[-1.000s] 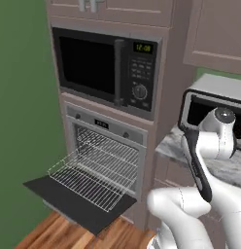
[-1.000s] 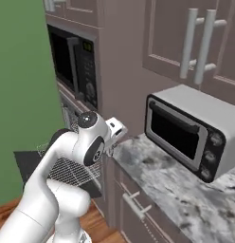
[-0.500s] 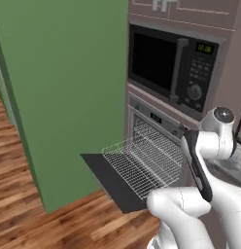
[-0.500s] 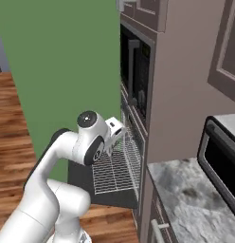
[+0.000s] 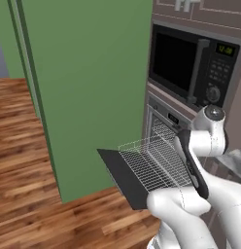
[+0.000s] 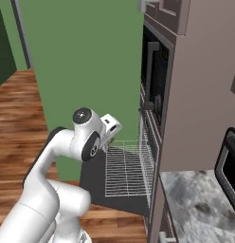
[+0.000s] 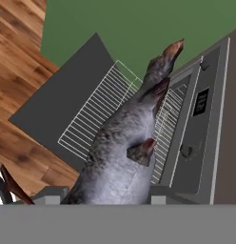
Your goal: Place the fish on the bottom rack of the oven, and slide the tray back inside. Close the oven door.
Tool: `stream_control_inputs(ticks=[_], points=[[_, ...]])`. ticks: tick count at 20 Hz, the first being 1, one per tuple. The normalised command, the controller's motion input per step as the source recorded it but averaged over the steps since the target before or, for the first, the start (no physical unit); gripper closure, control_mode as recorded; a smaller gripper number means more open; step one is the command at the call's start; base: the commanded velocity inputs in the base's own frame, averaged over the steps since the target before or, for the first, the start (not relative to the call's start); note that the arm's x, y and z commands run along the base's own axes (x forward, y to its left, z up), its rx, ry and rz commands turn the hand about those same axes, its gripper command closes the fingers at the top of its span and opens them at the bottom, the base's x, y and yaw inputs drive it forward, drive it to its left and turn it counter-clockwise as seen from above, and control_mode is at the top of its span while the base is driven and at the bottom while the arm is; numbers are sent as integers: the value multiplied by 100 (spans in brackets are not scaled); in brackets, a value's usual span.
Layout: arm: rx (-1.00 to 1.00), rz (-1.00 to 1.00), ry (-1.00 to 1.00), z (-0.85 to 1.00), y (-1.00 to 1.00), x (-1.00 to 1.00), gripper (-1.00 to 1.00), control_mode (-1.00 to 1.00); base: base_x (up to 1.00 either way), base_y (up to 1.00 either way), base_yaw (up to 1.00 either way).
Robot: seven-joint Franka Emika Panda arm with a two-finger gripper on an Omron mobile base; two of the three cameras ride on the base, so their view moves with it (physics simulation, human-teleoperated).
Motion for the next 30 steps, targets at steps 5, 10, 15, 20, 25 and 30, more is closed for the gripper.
stream_control_inputs(ticks=[5, 10, 15, 20, 25, 30], points=[[0, 0, 0, 0, 0, 0, 100, 100, 21, -18, 0], [0, 0, 0, 0, 0, 0, 100, 100, 34, -10, -7], [0, 0, 0, 0, 0, 0, 100, 100, 37, -2, -19], [0, 0, 0, 0, 0, 0, 100, 100, 24, 0, -21], [-3, -5, -5, -7, 6, 9, 100, -100, 6, 4, -8], [-1, 0, -1, -11, 2, 7, 100, -100, 0, 0, 0]])
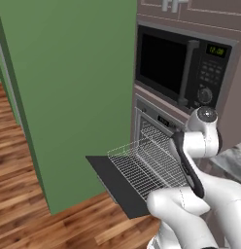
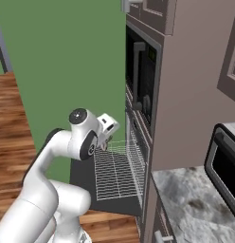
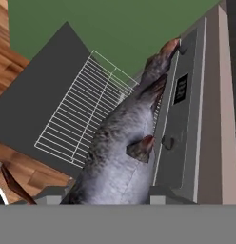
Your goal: Place the fish on the bottom rack of the oven, and slide the tray back inside. Close the oven door.
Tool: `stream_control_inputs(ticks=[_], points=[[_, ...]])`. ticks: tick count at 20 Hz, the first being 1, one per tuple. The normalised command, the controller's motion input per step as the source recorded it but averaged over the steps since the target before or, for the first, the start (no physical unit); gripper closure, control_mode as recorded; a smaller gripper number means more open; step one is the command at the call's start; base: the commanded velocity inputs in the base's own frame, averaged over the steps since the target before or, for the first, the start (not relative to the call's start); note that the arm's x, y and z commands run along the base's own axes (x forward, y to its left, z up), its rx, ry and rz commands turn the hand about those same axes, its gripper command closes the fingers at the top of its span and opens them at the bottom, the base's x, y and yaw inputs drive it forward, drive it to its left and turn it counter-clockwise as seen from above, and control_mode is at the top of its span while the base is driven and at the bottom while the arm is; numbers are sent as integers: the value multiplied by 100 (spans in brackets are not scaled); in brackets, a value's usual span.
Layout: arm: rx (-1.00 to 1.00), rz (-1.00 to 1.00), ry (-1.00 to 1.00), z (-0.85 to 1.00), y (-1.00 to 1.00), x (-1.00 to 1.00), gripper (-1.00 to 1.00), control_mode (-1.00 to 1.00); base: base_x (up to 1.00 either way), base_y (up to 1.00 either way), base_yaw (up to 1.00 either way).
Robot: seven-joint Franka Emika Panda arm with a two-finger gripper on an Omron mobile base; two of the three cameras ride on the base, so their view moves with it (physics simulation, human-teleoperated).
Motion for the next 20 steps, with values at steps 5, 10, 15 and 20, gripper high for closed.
stream_control_inputs(ticks=[5, 10, 15, 20], points=[[0, 0, -3, -72, 7, 20, 100, -100, 0, 0, 0], [0, -5, 1, -70, 36, 60, 100, -100, 0, 0, 0], [0, -5, 12, -48, 26, 68, 100, -100, 0, 0, 0], [0, -1, 15, -48, 19, 65, 100, -100, 0, 0, 0]])
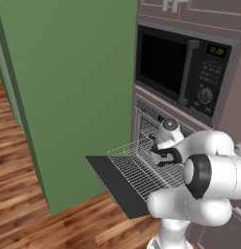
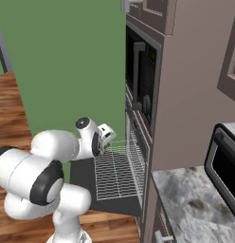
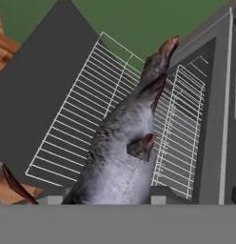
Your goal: Place the fish on the bottom rack of the oven, and slide the tray back inside. Close the oven door.
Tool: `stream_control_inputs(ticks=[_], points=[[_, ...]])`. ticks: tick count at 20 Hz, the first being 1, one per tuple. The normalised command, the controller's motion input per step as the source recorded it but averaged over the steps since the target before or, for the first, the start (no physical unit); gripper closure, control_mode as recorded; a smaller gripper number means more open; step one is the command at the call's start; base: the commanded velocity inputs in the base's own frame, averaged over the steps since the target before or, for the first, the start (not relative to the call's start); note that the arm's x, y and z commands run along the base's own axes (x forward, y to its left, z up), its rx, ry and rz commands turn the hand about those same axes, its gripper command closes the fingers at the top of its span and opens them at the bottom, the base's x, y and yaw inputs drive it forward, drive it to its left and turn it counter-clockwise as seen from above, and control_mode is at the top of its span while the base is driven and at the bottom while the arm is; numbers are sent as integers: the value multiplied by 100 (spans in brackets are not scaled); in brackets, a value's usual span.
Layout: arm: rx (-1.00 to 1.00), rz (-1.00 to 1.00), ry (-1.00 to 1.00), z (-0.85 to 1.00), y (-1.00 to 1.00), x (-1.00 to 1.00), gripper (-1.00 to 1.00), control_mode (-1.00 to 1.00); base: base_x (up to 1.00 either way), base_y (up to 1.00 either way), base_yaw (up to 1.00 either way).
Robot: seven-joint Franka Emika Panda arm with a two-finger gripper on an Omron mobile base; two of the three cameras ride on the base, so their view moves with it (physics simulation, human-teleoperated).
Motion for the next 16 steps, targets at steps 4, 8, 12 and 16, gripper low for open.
stream_control_inputs(ticks=[4, 8, 12, 16], points=[[0, -2, 12, -45, 17, 54, 100, -100, 0, 0, 0], [0, -2, 8, -49, 22, 57, 100, -100, 0, 0, 0], [0, -5, 1, -42, 14, 40, 100, -100, 0, 0, 0], [0, -9, 0, -48, 1, 9, 100, -100, 0, 0, 0]])
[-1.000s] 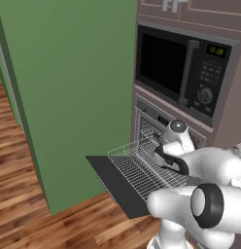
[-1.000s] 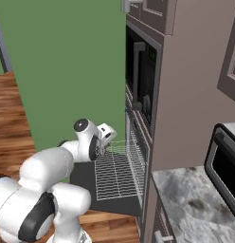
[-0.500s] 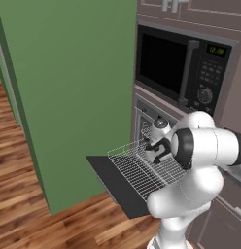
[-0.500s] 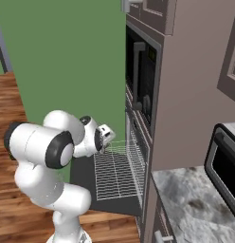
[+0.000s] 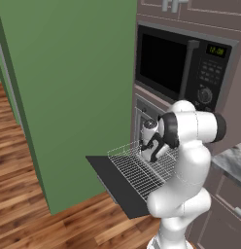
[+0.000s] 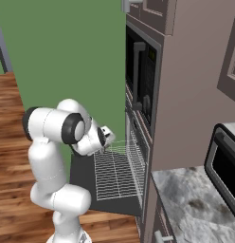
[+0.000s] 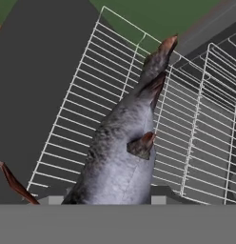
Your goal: Place the fish on the bottom rack of the oven, and slide the tray back inside. Close the oven door.
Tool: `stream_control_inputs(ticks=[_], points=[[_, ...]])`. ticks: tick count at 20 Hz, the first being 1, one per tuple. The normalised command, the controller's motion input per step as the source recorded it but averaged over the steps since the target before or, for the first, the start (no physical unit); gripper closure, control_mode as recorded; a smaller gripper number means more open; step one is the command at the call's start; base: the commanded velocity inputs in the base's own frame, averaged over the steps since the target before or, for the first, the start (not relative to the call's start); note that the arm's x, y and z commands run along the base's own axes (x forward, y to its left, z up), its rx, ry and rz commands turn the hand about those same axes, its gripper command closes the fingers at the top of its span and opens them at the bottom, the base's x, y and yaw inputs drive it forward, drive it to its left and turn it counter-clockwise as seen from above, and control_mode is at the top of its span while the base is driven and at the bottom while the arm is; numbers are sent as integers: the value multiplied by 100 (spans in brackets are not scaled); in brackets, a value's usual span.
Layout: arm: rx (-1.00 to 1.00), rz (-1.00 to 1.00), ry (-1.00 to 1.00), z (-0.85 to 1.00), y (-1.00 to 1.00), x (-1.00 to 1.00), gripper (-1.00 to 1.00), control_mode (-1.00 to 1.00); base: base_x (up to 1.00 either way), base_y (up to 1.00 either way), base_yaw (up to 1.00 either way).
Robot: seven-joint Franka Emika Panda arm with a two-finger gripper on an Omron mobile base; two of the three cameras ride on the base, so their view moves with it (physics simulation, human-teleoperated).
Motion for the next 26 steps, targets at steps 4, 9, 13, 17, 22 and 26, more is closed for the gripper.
stream_control_inputs(ticks=[4, 9, 13, 17, 22, 26], points=[[0, -12, 0, -55, 0, 0, 100, -100, 0, 0, 0], [0, -9, 0, -59, 0, 0, 100, -100, 0, 0, 0], [0, -8, 0, -66, 0, 0, 100, -100, 0, 0, 0], [0, -7, 0, -54, 0, 4, 100, -100, 0, 0, 0], [0, -4, 0, -43, 0, 30, 100, -100, 0, 0, 0], [0, -2, 0, -48, 0, 33, 100, -100, 0, 0, 0]])
